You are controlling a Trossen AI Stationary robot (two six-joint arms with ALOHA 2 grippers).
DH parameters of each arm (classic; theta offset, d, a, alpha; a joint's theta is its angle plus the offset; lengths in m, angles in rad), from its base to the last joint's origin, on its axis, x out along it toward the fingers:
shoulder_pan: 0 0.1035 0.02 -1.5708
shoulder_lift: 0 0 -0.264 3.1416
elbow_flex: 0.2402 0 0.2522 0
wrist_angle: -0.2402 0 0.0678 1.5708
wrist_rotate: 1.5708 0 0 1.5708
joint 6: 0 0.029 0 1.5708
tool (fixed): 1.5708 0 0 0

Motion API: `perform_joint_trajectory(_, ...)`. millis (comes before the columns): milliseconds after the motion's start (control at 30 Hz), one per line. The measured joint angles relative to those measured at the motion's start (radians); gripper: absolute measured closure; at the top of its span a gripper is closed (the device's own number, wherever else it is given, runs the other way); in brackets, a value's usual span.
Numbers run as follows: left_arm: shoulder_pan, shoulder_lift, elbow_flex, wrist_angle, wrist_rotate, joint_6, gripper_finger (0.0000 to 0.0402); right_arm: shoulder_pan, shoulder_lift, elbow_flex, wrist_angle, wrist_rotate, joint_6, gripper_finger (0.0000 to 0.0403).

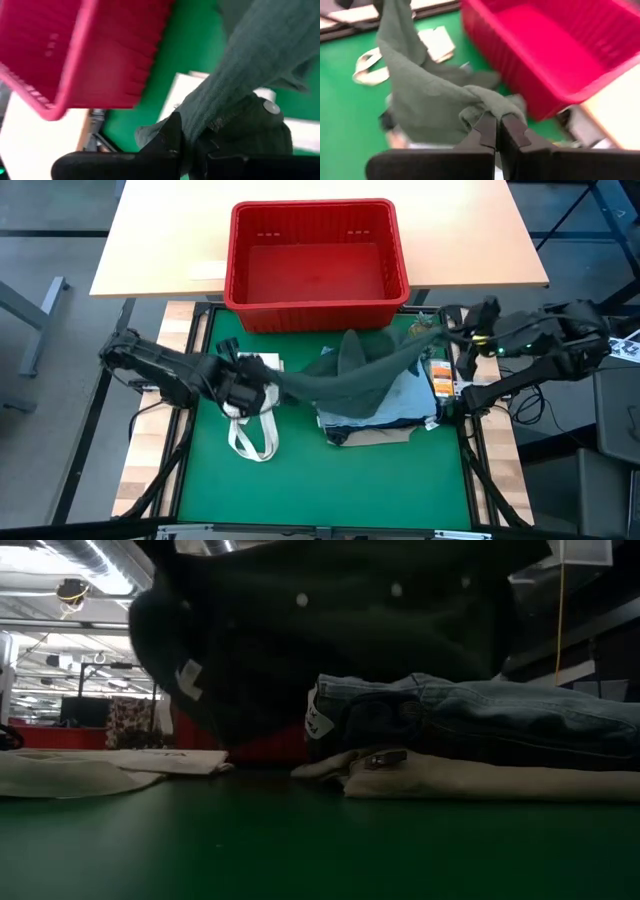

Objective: Fold Laundry from Bin
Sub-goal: Fold the green shirt

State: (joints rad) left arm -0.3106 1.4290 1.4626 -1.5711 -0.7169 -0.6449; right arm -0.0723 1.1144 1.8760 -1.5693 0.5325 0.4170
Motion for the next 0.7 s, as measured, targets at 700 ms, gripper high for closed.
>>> perform_joint_trajectory(700, 0.411, -0.136, 0.001, 0.026, -0.163, 0.250, 0.0401, -0.289, 0.004, 0.078, 0.320, 0.101, -0.396, 0.0402)
